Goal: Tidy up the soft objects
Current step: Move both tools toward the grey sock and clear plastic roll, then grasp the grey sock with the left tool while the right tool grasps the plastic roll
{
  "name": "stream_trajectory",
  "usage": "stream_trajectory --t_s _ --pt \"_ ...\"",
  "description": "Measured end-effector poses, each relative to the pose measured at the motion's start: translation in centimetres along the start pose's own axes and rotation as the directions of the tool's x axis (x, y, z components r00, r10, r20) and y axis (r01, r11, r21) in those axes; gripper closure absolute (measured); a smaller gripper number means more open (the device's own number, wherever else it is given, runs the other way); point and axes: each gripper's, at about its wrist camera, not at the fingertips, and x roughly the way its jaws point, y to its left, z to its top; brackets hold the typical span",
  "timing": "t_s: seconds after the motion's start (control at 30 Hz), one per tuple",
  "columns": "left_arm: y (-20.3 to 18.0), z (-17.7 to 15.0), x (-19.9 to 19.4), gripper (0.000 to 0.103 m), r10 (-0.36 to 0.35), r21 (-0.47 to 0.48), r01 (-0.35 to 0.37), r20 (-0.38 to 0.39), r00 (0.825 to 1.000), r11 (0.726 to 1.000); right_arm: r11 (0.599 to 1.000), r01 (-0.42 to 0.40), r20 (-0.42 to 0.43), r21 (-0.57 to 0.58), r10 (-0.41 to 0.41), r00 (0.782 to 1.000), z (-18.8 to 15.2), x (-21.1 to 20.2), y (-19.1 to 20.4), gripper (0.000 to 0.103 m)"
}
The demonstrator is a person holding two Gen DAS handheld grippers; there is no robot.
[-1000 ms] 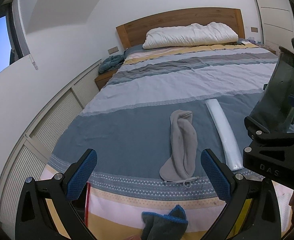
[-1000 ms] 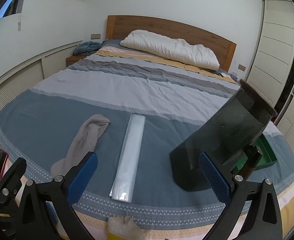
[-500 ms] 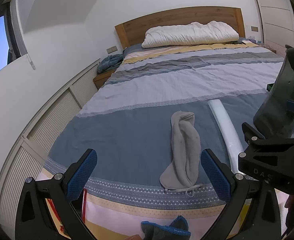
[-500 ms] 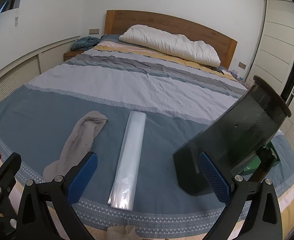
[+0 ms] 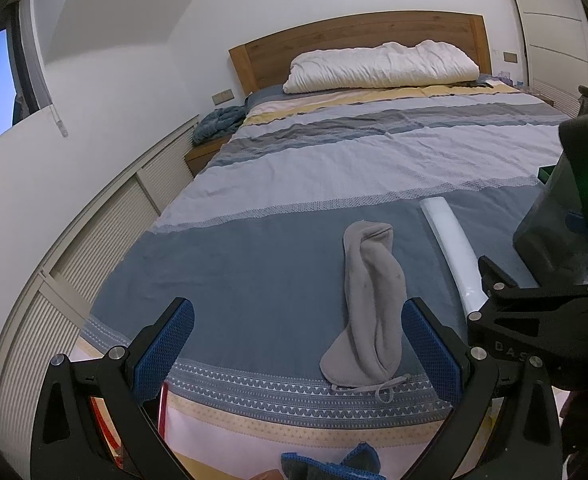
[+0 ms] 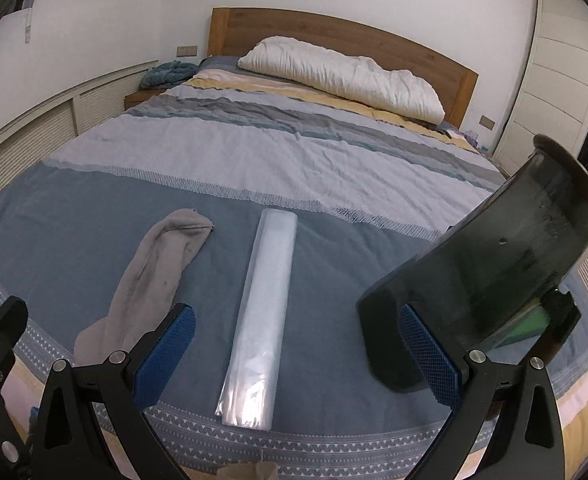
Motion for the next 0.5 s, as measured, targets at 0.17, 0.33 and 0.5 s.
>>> stream_trajectory --t_s 0.17,0.33,0.5 --pt "0.2 -0.1 0.2 0.001 -0.003 -0.002 0.003 -0.001 1.0 1.0 1.0 -0.003 -0.019 0.002 0.003 1.0 0.3 0.9 0.1 0.0" --pt "0.3 -0.3 0.9 0.001 -0.001 0.0 0.001 -0.009 1.0 1.0 1.0 -0.006 -0.044 0.0 0.006 0.999 0.4 2.0 0.3 0.0" --pt "0.4 -0.3 2.1 0.001 0.0 -0.001 0.0 -0.025 1.0 1.0 1.0 -0.01 -0.084 -0.01 0.009 0.996 0.7 3.7 0.6 0.0"
